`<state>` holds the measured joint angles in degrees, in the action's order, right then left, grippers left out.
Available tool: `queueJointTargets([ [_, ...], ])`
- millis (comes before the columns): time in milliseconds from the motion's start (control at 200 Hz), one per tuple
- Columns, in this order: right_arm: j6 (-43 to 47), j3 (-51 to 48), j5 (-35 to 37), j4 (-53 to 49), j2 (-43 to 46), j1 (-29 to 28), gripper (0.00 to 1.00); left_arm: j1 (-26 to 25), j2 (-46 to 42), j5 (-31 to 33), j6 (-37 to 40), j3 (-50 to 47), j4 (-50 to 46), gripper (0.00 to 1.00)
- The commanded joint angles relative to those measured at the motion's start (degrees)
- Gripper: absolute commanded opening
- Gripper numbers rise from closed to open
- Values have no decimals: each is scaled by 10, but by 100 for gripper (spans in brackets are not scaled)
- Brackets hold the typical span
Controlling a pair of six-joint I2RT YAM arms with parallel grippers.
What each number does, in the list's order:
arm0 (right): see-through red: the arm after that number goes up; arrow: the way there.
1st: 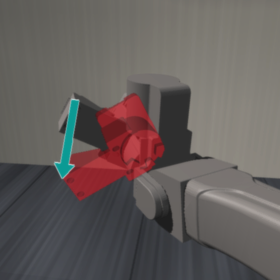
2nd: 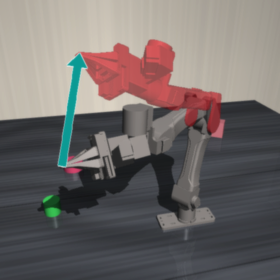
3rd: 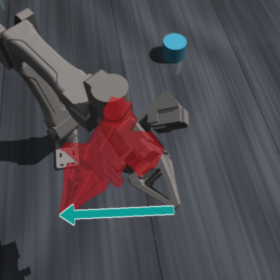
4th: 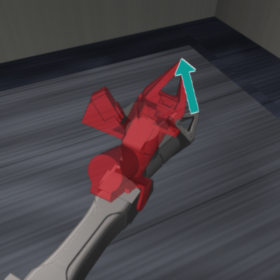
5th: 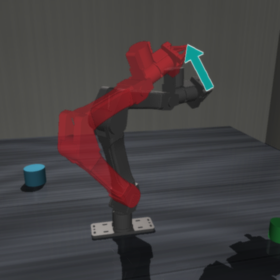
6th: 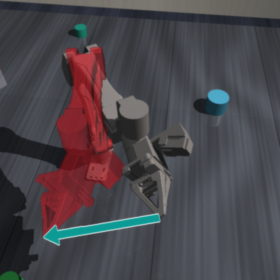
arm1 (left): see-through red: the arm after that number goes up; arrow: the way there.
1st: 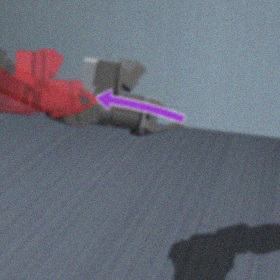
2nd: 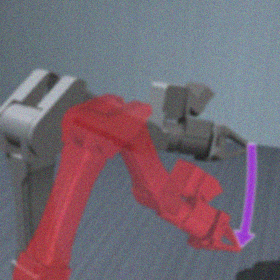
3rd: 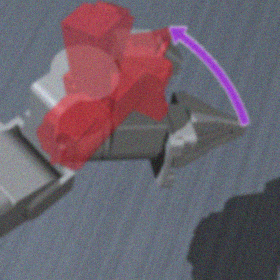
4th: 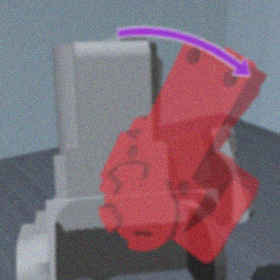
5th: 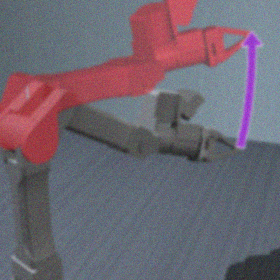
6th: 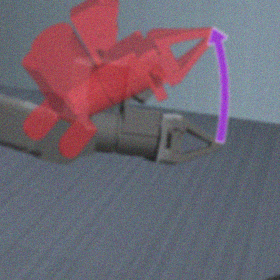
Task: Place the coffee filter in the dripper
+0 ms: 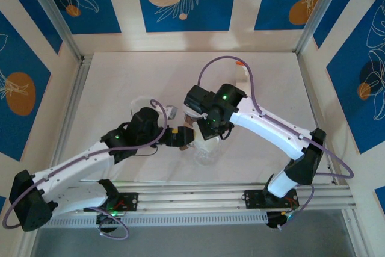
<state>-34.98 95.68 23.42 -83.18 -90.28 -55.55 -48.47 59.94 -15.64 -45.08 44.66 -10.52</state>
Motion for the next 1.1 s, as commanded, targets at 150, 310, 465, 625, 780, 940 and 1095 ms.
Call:
queueJointTargets([
  [150,2,-10,36,2,2,-9,4,6,32,13,-4,-1,22,87],
  [310,5,-19,47,1,8,-9,4,6,39,8,-11,-8,34,87],
  [465,5,-35,50,12,14,-8,10,5,47,6,-15,-12,42,88],
  [625,5,-50,66,38,41,-8,29,5,54,1,-19,-16,50,87],
  [780,8,-76,71,81,87,-6,34,5,55,2,-20,-18,53,87],
  [940,3,-116,53,119,119,4,39,5,54,4,-23,-20,53,87],
  [1095,-5,-148,42,132,129,11,33,5,56,3,-25,-18,56,87],
])
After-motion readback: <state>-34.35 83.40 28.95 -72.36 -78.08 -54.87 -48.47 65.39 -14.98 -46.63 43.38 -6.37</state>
